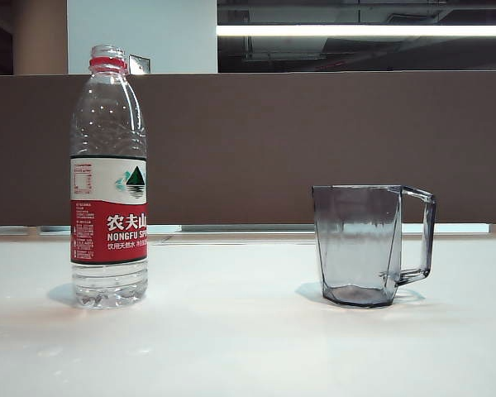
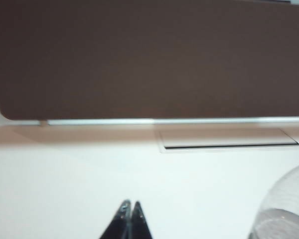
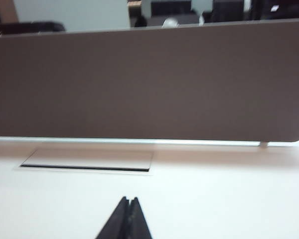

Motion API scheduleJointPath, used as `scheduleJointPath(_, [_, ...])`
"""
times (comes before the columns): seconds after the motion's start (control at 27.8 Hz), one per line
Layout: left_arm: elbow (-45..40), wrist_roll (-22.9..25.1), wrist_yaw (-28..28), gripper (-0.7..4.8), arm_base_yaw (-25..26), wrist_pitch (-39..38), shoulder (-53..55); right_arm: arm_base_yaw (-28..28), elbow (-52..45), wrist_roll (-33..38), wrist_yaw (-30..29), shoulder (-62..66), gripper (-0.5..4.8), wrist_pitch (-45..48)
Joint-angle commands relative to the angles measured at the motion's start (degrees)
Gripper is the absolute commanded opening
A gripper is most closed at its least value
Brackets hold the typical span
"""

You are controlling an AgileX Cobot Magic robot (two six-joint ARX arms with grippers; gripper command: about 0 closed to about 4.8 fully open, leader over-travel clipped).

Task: Pick up the mineral water bottle with the left hand on the table and pour water into the mug until it's half full.

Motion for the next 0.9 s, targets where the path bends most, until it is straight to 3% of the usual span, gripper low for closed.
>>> scheduleJointPath(0.04, [3.26,-0.22,1.70,-0.06,-1.40,1.40,6.21,0.11,1.42,0.22,-3.89,2.25,-0.03,0.61])
scheduleJointPath(0.32, [8.72,0.42,-3.52,-0.06,-13.11,4.37,18.84,0.15,1.55,1.03,-5.55,2.45,-0.03,-3.19])
scheduleJointPath(0.54, [9.11,0.48,-2.58,-0.06,-19.10,5.09,21.14,0.15,1.55,3.19,-6.51,2.47,-0.03,-3.21])
scheduleJointPath(0.68, [9.11,0.48,1.62,0.09,-19.63,5.05,21.09,0.17,1.55,3.17,-6.49,2.49,-0.03,-3.23])
scheduleJointPath(0.72, [9.11,0.48,2.43,0.45,-19.61,5.03,21.09,0.22,1.55,3.17,-6.47,2.54,-0.03,-3.21])
scheduleJointPath(0.76, [9.11,0.48,2.38,1.68,-19.63,5.03,21.09,0.96,1.55,3.17,-6.27,2.91,-0.03,-3.21])
scheduleJointPath(0.9, [9.14,0.46,2.19,3.26,-19.61,5.05,21.09,4.46,1.55,3.15,-5.05,4.79,-0.03,-2.73])
